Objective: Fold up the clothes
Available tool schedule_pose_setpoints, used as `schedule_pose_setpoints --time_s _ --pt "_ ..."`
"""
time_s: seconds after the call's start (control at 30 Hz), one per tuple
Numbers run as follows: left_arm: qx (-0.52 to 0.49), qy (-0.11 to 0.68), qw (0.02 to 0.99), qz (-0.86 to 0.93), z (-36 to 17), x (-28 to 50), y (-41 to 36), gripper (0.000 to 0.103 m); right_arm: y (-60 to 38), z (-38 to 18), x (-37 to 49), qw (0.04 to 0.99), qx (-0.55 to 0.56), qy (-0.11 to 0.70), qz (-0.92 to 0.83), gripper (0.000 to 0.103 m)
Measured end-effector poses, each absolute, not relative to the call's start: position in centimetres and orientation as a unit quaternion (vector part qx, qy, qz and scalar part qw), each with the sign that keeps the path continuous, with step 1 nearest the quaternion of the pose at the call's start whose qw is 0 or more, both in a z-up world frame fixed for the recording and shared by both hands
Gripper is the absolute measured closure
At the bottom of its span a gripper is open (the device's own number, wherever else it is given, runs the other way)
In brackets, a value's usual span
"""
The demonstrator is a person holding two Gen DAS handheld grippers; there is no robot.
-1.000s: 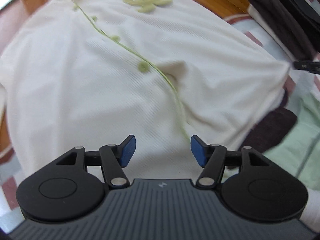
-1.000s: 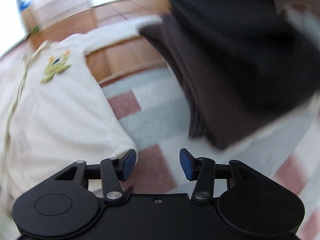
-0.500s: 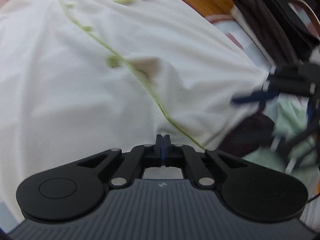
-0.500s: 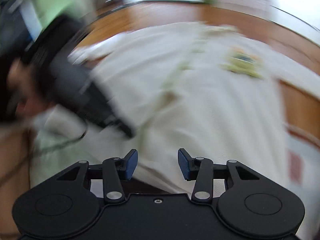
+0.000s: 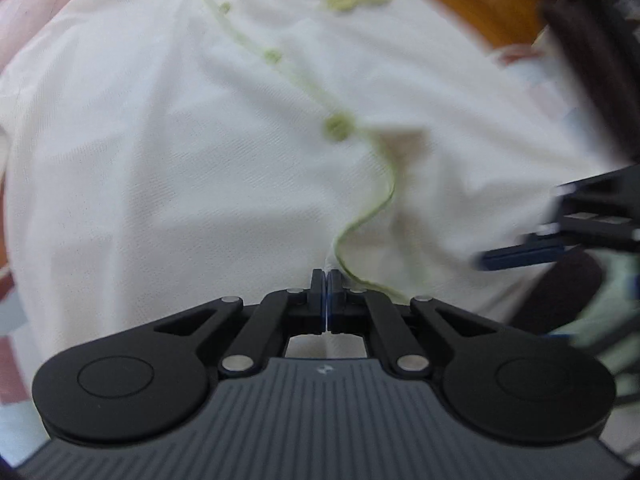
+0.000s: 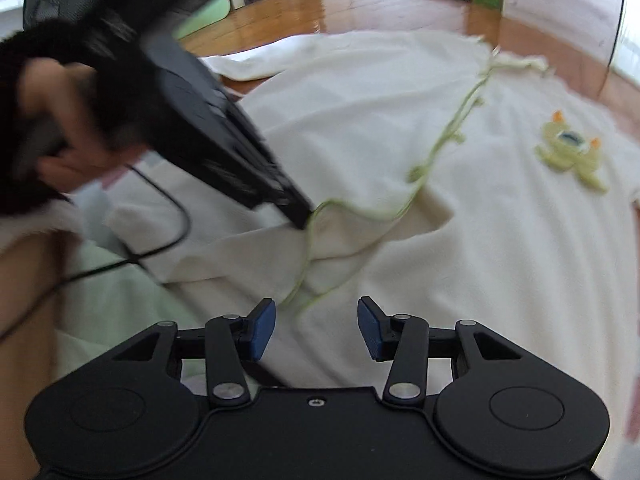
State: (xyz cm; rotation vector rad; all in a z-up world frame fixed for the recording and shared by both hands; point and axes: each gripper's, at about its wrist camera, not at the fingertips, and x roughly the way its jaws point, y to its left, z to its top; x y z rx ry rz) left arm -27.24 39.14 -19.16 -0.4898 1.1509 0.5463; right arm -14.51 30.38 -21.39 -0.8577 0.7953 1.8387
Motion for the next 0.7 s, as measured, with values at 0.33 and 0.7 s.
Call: schedule_pose_setpoints --time_s 0.33,0.7 --pt "-0.275 0.484 0.782 0.281 -17.0 -30.3 40.6 0.101 31.0 -21.4 -12.3 0.499 -0.328 0.339 0.726 0.099" --pt "-0.182 0.536 0.801 0.195 -19.3 -25.2 36.4 0.055 29.8 -21.8 -9.4 0.403 -0.254 0.454 0.753 0.099"
